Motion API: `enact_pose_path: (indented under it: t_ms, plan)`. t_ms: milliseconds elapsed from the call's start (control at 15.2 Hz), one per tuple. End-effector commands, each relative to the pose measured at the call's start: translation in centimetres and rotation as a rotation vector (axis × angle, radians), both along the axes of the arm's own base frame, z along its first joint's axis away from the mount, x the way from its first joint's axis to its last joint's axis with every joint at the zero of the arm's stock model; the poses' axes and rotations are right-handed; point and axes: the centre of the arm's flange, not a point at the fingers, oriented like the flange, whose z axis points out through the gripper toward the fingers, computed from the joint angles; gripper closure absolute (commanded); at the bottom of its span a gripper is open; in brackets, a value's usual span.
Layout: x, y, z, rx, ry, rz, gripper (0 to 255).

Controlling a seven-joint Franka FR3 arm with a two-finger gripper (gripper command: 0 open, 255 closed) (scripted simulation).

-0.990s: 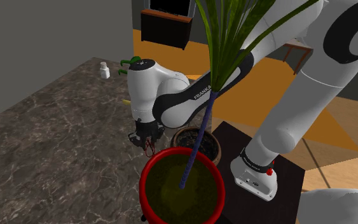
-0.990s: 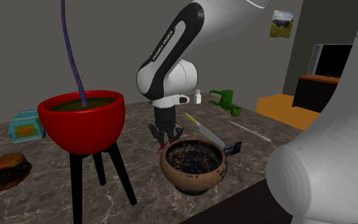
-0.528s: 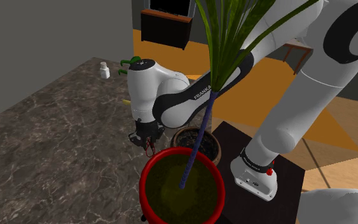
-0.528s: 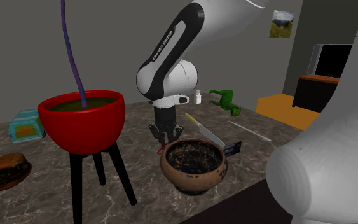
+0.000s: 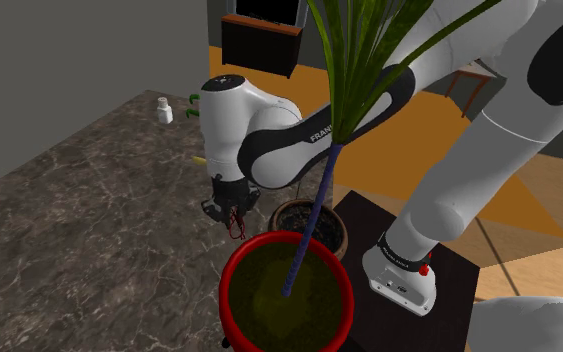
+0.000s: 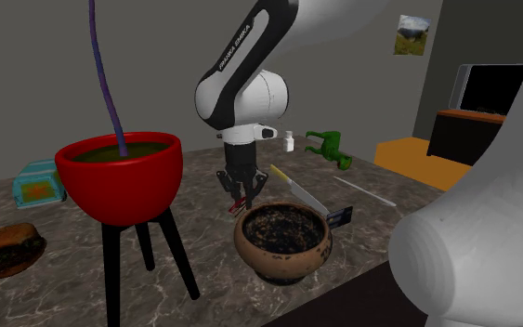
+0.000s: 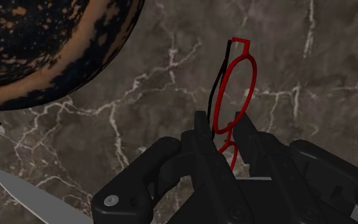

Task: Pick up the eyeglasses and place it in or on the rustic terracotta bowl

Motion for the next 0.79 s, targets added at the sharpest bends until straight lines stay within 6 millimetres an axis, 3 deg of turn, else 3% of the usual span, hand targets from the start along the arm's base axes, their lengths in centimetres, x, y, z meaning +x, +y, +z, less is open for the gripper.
enact_pose_path:
  t_ms: [0, 726]
  plan:
    - [0.0, 0.0, 1.1, 0.0, 0.0, 0.0, 255]
    - [0.0, 0.0, 6.9, 0.0, 0.0, 0.0, 255]
